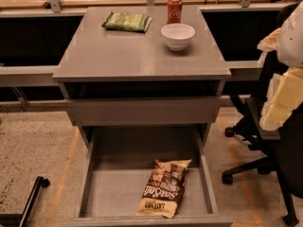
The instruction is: Pick brown chip bag from middle drawer and place on counter
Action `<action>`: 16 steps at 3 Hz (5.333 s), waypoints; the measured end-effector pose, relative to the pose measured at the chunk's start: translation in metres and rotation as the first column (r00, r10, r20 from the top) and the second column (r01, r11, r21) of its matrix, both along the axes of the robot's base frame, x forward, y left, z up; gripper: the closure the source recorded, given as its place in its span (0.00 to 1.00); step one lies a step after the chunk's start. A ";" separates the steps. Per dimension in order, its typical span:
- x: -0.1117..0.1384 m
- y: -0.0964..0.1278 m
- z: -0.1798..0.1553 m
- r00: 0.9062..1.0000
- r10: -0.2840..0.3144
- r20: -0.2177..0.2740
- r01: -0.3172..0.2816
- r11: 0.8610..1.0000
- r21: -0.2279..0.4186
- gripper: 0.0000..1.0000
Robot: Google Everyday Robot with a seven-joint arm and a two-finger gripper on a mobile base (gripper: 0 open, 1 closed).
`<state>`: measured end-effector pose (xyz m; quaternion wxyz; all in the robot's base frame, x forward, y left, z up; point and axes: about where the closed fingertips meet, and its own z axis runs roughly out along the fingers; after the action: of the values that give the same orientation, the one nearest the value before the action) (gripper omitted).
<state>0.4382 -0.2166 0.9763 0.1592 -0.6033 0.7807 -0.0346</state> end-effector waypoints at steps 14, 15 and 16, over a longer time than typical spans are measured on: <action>0.061 0.137 -0.332 0.776 -0.365 -0.515 0.528 0.822 0.214 0.00; 0.056 0.144 -0.332 0.767 -0.348 -0.539 0.527 0.821 0.220 0.00; 0.061 0.162 -0.351 0.732 -0.349 -0.585 0.566 0.789 0.239 0.00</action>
Offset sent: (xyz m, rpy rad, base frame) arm 0.0225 0.0017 -0.0496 0.0547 -0.0233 -0.2065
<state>0.4994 -0.0551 0.6253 0.0525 -0.3274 0.9101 0.2485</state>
